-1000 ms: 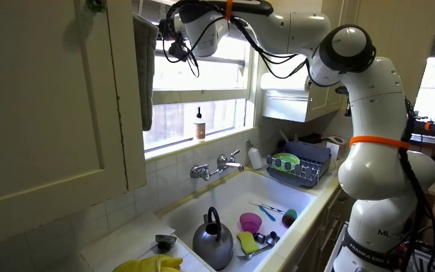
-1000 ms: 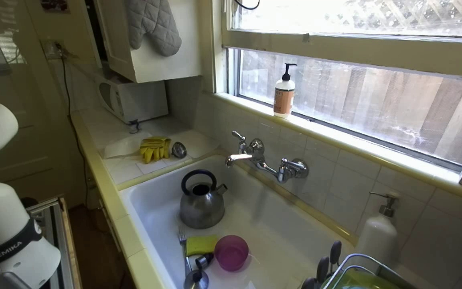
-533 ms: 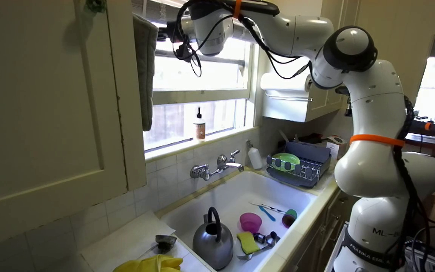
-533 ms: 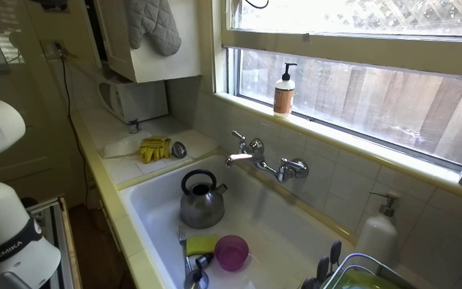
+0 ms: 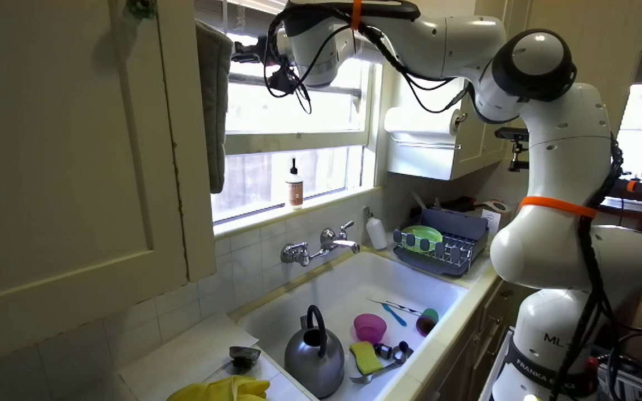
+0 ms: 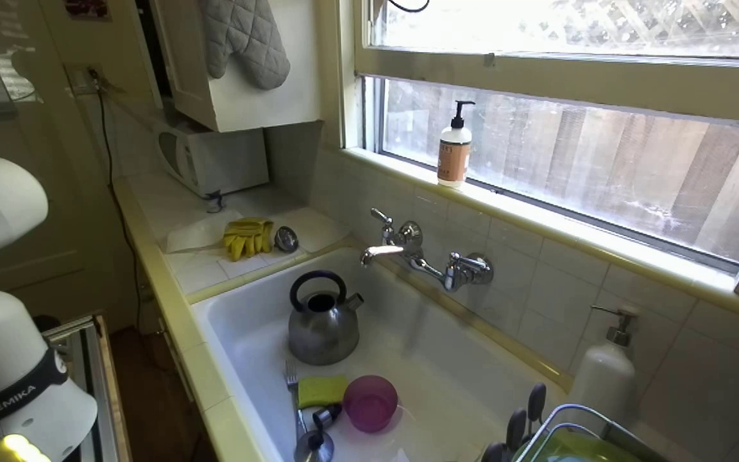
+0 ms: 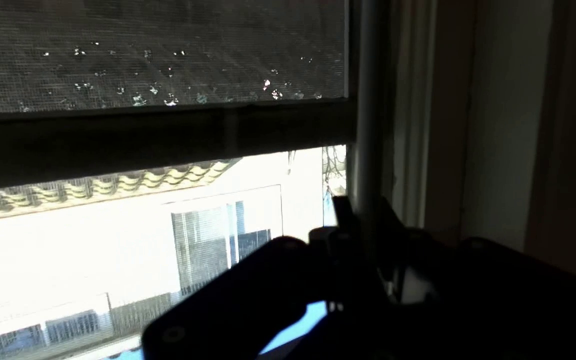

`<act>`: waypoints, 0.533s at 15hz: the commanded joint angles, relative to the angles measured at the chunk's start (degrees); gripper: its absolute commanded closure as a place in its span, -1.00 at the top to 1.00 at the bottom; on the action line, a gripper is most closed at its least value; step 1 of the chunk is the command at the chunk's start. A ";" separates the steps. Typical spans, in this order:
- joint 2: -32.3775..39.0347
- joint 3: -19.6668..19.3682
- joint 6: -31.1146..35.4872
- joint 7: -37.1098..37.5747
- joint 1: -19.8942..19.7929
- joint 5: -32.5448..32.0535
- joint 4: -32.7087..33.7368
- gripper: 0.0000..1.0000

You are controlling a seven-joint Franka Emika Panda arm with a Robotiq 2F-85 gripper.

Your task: Pull the curtain string

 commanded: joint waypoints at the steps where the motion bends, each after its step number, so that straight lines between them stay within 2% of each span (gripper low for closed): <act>1: -8.43 -1.32 11.24 5.50 -1.66 4.65 -5.87 -0.93; 4: -14.79 -5.01 17.45 9.08 -0.40 9.77 -9.35 -0.93; 8: -22.66 -8.78 21.80 10.68 0.57 19.19 -13.39 -0.93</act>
